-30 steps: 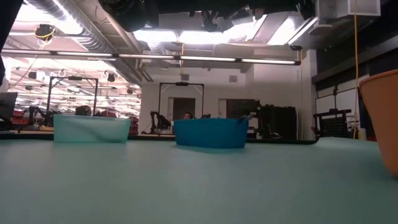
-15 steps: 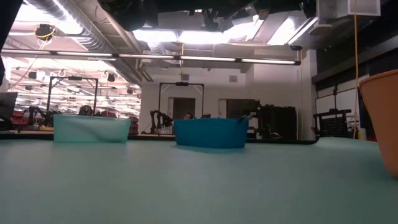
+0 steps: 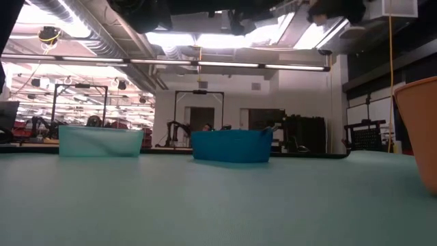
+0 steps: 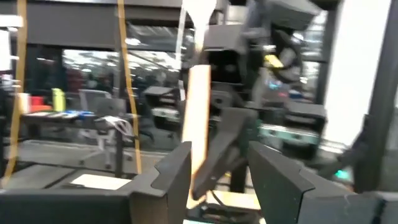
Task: Sort silverware by color (type)
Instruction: Put the orange fork into the orange bin
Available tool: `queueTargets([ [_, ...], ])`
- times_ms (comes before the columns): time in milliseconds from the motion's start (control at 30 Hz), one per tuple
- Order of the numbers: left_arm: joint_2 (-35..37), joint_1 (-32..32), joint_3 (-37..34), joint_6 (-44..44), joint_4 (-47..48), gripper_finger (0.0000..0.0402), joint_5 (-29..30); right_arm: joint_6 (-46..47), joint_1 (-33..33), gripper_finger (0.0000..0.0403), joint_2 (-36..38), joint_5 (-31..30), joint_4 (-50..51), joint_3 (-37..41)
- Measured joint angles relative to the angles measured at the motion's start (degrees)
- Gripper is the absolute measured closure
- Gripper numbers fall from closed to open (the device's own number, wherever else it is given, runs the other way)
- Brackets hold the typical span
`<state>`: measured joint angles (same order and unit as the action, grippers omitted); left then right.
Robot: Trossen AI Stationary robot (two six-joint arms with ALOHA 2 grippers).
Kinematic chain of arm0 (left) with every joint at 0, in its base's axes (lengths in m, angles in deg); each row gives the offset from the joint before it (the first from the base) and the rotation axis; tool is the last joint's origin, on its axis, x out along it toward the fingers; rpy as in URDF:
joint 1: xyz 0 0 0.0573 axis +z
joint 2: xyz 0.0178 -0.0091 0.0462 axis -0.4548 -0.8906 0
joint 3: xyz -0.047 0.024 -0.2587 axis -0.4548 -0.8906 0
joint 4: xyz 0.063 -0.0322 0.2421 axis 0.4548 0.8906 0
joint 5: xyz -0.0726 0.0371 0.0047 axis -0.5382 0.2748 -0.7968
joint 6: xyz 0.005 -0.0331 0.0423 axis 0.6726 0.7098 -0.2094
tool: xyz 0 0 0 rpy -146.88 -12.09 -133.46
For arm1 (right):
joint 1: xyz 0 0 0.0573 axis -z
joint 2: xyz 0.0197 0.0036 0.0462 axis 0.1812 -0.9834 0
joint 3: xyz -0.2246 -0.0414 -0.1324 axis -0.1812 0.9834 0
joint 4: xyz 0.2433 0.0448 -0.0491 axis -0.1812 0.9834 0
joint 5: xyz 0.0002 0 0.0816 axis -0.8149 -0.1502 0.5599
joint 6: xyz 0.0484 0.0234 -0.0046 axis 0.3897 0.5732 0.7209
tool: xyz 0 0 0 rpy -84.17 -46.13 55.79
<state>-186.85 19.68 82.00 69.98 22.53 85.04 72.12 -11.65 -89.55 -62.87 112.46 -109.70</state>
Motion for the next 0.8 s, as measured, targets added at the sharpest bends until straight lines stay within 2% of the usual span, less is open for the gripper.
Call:
queueTargets([
  [167,1.5,0.0,0.0,0.3,4.5,0.025,-5.1,3.6,0.0,0.0366,2.4,6.2,7.0,0.0],
  [333,6.7,0.0,0.0,1.0,16.7,0.025,-5.9,5.1,0.0,0.0366,2.7,11.0,10.7,0.0],
  [633,24.0,-0.3,0.0,1.0,50.6,0.025,-5.8,6.4,0.0,0.0366,2.7,18.3,12.5,0.0],
  [800,33.7,-2.2,0.0,-0.9,61.8,0.025,-5.5,7.6,0.0,0.0366,2.7,23.3,12.6,0.0],
])
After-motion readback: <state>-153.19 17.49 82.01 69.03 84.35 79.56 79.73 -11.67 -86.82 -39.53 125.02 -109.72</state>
